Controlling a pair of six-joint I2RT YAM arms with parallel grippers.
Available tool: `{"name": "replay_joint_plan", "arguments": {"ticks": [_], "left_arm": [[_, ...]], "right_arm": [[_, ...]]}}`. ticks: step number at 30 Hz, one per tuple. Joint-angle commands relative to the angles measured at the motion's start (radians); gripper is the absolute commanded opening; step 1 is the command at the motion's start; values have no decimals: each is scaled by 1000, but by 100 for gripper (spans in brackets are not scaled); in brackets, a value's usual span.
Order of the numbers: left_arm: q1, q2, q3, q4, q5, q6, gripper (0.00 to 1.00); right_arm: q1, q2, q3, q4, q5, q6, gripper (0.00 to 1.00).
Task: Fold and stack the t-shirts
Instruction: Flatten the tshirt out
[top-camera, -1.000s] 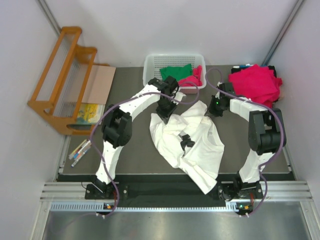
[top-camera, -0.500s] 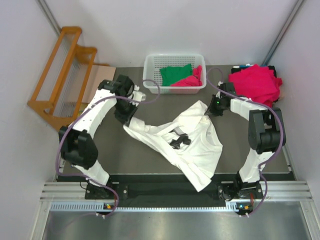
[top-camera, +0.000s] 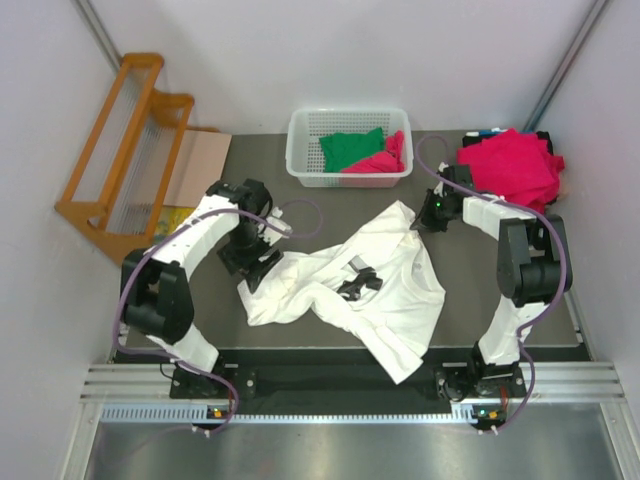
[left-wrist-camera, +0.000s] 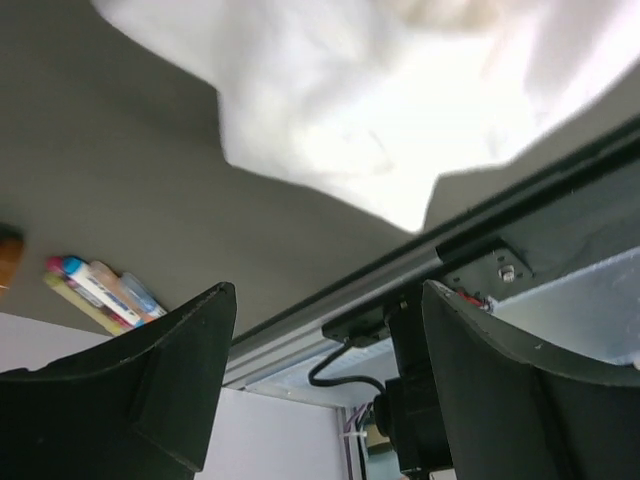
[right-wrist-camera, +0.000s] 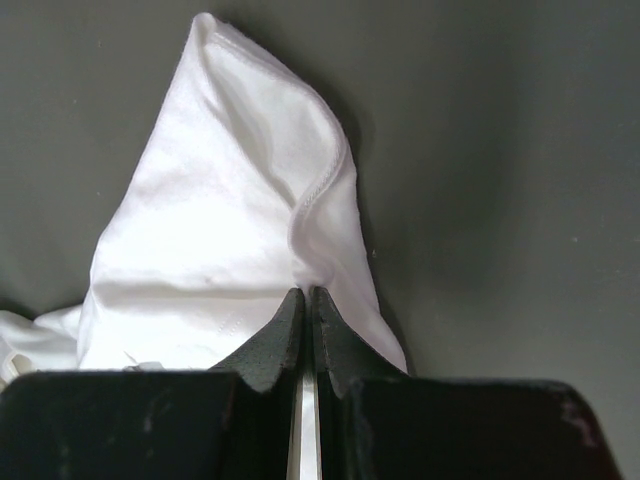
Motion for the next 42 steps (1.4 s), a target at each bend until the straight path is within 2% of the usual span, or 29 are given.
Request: {"name": "replay_joint_plan", "arguments": {"ticks": [1, 7, 13, 17, 18, 19, 22, 23, 24, 27, 31, 33, 34, 37, 41, 42], "left_arm": [[2, 108, 135, 162, -30, -121, 79], [2, 254, 213, 254, 7, -192, 76], [2, 333, 227, 278, 39, -228, 66], [2, 315, 215, 266, 99, -235, 49], [2, 312, 215, 260, 120, -235, 41], [2, 306, 216, 245, 134, -233, 39], [0, 289, 215, 210, 177, -225, 42], [0, 286, 204, 205, 188, -224, 46], [-1, 284, 197, 205, 199, -224, 56], [-9, 272, 134, 222, 206, -225, 67], [-21, 272, 54, 260, 184, -225, 70], [-21, 281, 28, 283, 183, -230, 67], [-21, 297, 23, 289, 179, -233, 60], [-21, 329, 23, 314, 154, -244, 48], [-21, 335, 67, 306, 154, -256, 0], [-21, 334, 80, 303, 160, -261, 0]], "right_arm": [[-10, -31, -1, 32, -3, 5, 0], [-30, -57, 5, 10, 20, -1, 0], [-31, -57, 16, -3, 9, -5, 0], [-31, -51, 14, -6, 11, -5, 0], [-31, -51, 14, -5, 11, -7, 0], [-31, -48, 14, -3, 9, -6, 0], [-31, -43, 15, 1, 4, -1, 0], [-31, -43, 15, 3, 4, -1, 0], [-31, -40, 15, 6, 4, -1, 0], [-31, -34, 15, 9, 0, 2, 0], [-31, -34, 14, 13, -3, 1, 0], [-31, -33, 15, 15, -5, 2, 0], [-31, -33, 14, 15, -6, 1, 0], [-31, -39, 11, 18, -8, 1, 0], [-31, -43, 5, 17, -8, -1, 0], [-31, -43, 2, 17, -6, -4, 0]]}}
